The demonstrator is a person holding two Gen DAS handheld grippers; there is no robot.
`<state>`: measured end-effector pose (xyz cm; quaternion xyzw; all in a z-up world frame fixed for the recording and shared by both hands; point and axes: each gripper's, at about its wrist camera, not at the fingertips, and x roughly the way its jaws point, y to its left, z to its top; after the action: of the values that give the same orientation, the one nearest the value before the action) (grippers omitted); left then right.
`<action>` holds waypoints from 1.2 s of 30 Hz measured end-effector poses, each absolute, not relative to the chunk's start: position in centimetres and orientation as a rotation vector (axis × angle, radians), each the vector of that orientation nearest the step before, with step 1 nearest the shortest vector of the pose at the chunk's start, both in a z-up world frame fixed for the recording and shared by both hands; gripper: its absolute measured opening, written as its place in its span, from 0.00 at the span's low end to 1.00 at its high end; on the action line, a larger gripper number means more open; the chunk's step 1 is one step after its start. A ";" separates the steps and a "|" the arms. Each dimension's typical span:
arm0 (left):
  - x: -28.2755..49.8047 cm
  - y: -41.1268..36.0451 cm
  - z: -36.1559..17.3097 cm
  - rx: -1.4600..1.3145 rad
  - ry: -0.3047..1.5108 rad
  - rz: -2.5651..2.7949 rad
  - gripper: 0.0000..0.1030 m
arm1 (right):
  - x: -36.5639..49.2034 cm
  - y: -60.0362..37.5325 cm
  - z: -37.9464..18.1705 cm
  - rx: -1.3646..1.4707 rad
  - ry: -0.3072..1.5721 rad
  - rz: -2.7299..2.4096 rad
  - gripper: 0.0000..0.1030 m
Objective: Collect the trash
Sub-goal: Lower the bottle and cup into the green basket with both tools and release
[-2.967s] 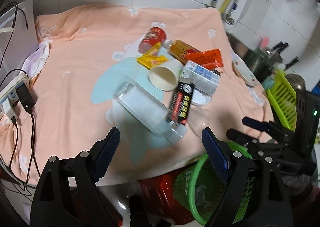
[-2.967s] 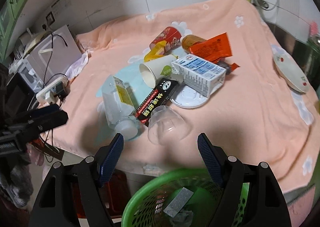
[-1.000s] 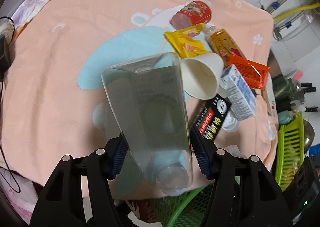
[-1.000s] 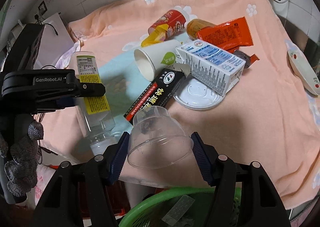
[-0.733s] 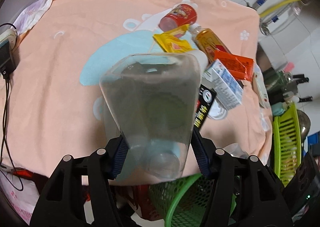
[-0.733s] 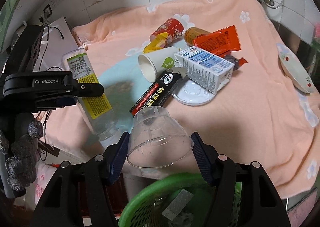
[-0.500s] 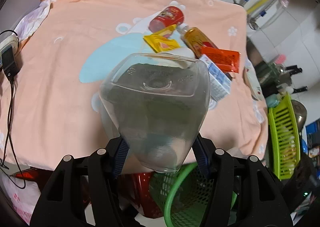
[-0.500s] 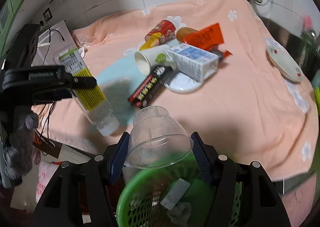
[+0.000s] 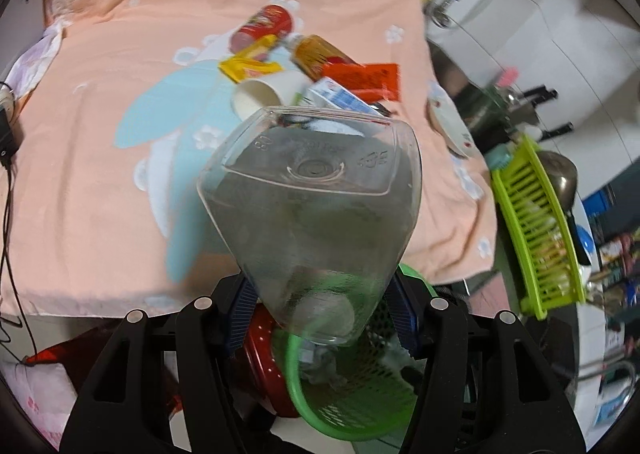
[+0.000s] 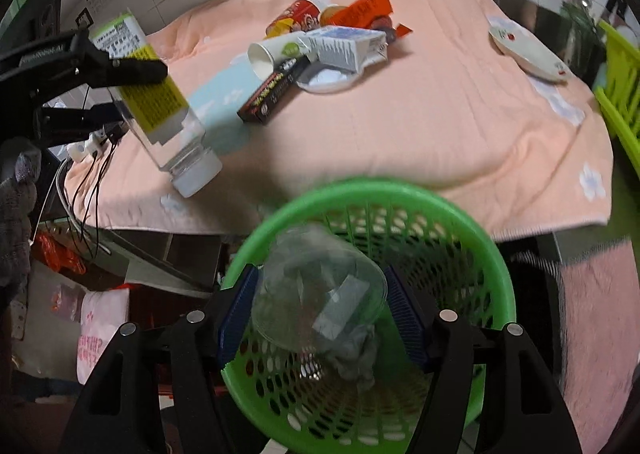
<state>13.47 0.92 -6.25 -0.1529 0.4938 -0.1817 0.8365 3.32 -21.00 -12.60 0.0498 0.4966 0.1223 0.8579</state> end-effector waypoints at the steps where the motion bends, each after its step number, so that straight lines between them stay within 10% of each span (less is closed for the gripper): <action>1: 13.2 0.5 -6.2 -0.320 1.047 -0.392 0.56 | 2.9 -21.2 -12.6 0.115 1.041 0.258 0.68; 36: 7.3 -15.7 -16.4 0.002 1.350 -0.616 0.56 | -3.4 -32.2 -8.6 0.249 0.871 -0.012 0.70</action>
<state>7.31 -15.67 -16.39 0.0008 0.6149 -0.2804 0.7370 -3.37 -32.24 -8.56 0.1204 0.4208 -0.0058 0.8991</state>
